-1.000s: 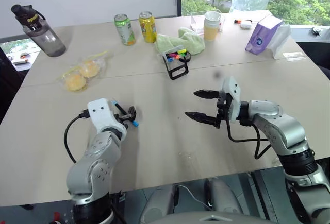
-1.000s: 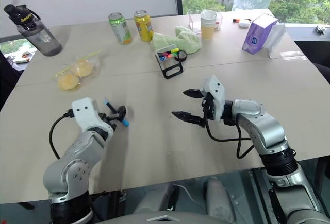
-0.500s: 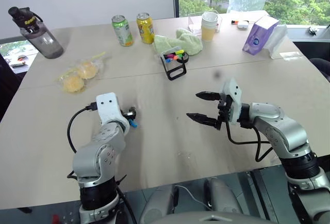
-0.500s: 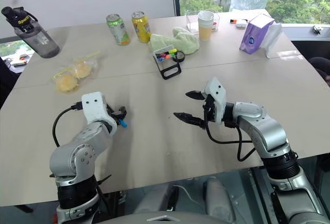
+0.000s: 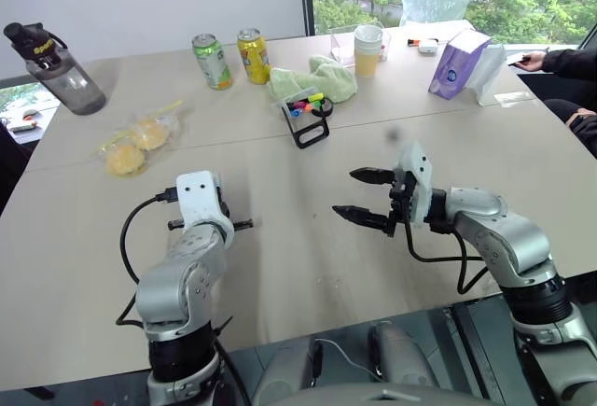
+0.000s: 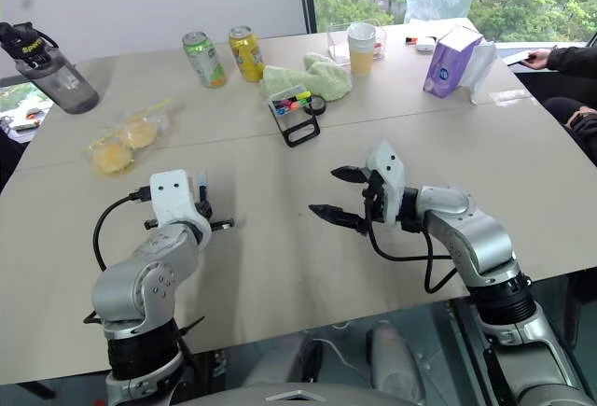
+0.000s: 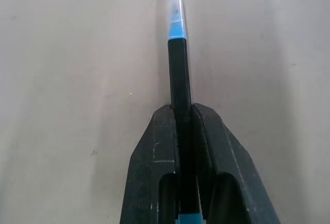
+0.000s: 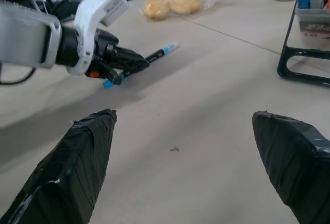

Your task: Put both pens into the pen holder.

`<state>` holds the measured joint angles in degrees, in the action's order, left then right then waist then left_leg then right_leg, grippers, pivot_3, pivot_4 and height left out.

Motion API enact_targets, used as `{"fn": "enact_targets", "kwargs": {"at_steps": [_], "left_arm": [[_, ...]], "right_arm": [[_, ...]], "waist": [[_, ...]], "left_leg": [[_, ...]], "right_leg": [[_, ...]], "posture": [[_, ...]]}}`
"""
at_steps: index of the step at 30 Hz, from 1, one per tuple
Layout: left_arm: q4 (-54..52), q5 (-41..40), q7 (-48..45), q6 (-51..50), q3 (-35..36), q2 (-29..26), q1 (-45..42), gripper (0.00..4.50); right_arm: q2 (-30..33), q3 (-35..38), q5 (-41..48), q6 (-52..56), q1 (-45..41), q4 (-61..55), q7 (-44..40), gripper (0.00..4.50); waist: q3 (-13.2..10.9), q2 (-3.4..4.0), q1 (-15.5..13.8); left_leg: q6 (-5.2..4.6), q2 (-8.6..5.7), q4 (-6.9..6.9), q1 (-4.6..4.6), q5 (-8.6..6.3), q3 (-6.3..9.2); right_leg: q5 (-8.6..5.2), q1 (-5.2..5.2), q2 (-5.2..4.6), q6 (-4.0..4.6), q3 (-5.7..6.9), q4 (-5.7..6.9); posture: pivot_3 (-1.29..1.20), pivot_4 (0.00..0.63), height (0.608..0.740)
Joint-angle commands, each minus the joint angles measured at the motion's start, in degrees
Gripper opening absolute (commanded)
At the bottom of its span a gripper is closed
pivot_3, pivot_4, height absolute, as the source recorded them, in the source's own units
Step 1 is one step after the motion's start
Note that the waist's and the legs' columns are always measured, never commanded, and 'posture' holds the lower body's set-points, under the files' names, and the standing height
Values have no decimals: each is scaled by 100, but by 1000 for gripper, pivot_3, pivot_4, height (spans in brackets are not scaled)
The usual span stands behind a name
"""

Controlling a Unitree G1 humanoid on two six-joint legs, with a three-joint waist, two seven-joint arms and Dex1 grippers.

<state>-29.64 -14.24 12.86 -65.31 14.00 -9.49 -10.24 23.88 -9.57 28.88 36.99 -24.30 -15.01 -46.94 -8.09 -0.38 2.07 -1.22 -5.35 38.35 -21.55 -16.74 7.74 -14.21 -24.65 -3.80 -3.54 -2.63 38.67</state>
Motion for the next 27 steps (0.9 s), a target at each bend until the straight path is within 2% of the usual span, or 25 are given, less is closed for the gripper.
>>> {"fn": "enact_targets", "kwargs": {"at_steps": [1, 3, 6, 11, 19, 21, 25, 27], "left_arm": [[-51, -120, -1033, 1313, -196, -330, 186, 48], [-143, -349, -1707, 1837, -304, -494, 279, 48], [-240, -277, -2706, 2750, -794, -1050, 309, 48], [-249, -441, -4006, 3953, -1371, -1423, 171, 48], [40, -469, -5044, 4536, -1788, -1826, -4, 48], [116, -465, -5118, 4598, -1788, -1874, -41, 0], [209, -510, -5153, 4634, -1742, -1855, -142, 0], [247, -490, -5143, 4640, -1762, -1828, -195, 0]], "right_arm": [[-157, 307, 323, 339, -312, -94, 245, 4500], [-216, 352, 412, 566, -406, -73, 357, 4500], [-484, 623, 767, 1120, -612, 34, 736, 4500], [-894, 916, 1230, 1820, -868, 95, 1251, 4500], [-1316, 1353, 1804, 2191, -1048, 33, 1727, 4500], [-1311, 1396, 1863, 2191, -1041, 0, 1782, 3977], [-1233, 1348, 1963, 2217, -947, -146, 1774, 2291], [-1232, 1329, 1991, 2216, -917, -188, 1798, 1287]], "waist": [[-1, -1, -30], [-3, -4, -71], [-3, -4, -134], [-3, -3, -137], [-4, -1, -108], [-4, -1, -112], [-5, 0, -112], [-5, 0, -104]], "left_leg": [[0, 0, 1, -2, 0, 0], [0, -2, 6, -10, 0, 4], [-1, -5, 5, -18, -1, 12], [-3, -6, -1, -29, -1, 22], [-5, -5, -8, -29, -2, 24], [-5, -6, -6, -30, -2, 24], [-6, -6, -6, -31, -2, 26], [-6, -6, -6, -30, -2, 26]], "right_leg": [[0, -1, -1, 0, 1, 0], [0, -2, -4, 0, 7, -3], [1, -2, -10, 1, 16, -18], [1, -2, -14, 1, 25, -38], [1, -4, -11, 1, 26, -43], [1, -4, -12, 1, 26, -43], [1, -4, -12, 1, 28, -43], [1, -4, -11, 1, 28, -43]], "posture": [[0, 150, 740], [0, 150, 740], [0, 150, 740], [0, 150, 740], [0, 150, 740], [0, 150, 740], [0, 150, 740], [0, 150, 740]]}}
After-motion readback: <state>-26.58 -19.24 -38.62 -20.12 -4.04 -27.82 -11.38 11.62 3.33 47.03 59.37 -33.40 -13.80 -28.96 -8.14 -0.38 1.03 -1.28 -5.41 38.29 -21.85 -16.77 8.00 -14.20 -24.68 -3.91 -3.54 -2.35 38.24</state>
